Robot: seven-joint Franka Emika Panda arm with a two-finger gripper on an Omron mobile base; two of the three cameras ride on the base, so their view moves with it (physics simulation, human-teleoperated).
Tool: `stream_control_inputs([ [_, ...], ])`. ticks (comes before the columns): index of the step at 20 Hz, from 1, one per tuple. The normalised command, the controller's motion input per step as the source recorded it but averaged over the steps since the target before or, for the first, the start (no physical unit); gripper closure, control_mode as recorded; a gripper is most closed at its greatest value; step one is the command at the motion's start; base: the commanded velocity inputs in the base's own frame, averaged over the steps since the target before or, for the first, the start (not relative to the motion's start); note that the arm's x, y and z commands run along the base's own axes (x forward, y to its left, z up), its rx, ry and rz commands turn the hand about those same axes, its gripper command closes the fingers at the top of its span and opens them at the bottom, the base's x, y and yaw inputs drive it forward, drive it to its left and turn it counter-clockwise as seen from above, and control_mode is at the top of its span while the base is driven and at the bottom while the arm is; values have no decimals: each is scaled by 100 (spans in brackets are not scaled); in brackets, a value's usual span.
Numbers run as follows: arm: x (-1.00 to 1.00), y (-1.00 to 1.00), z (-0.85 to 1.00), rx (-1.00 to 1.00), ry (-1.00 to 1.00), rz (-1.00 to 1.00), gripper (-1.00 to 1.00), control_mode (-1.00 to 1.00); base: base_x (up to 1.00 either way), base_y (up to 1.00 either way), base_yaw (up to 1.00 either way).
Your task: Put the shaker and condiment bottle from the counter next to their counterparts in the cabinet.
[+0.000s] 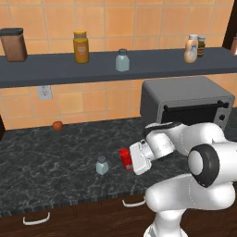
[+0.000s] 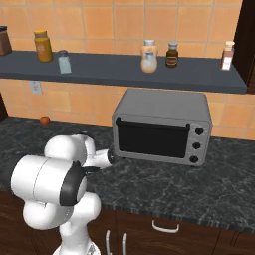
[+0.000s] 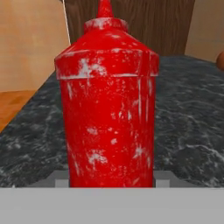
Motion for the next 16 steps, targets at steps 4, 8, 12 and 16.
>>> stream_control_inputs([
  [4,0,0,19,7,0,-2,100,-100,0,0,0],
  [8,0,0,89,12,-1,-15,100,-100,0,0,0],
  [12,-18,-1,84,14,11,-27,100,-100,0,0,0],
  [16,-52,-13,66,10,17,-27,100,-100,0,0,0],
])
